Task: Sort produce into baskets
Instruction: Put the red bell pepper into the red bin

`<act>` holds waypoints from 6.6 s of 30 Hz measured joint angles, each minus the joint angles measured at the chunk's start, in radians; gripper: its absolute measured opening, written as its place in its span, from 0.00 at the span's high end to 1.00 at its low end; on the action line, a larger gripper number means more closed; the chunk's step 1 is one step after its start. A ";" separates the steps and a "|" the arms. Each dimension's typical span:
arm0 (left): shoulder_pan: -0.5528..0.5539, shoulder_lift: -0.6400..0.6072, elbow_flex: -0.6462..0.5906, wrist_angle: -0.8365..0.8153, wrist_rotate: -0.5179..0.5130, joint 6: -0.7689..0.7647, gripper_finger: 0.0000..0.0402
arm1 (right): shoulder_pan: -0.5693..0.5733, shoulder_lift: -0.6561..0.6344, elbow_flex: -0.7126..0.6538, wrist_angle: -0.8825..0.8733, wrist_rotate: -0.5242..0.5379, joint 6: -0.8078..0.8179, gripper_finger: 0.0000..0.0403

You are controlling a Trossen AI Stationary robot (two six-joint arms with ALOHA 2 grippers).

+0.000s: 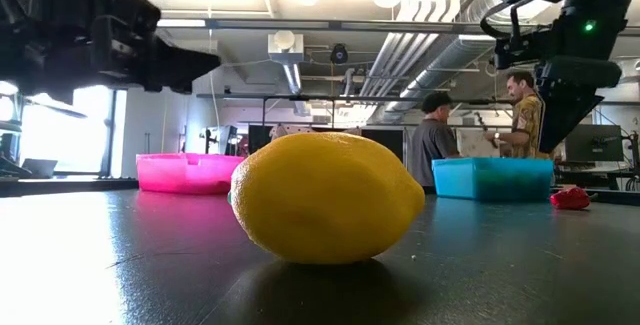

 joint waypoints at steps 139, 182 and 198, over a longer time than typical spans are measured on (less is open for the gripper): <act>-0.247 -0.020 0.079 -0.109 -0.163 -0.171 0.83 | -0.086 0.853 0.411 2.055 -0.093 -0.882 0.97; 0.078 -0.196 0.279 -1.014 -0.421 -0.197 1.00 | 0.007 0.786 0.410 1.959 0.524 -1.076 0.37; 0.417 -0.047 0.621 -1.695 -0.575 -0.067 1.00 | 0.007 0.784 0.410 1.934 0.530 -1.076 0.37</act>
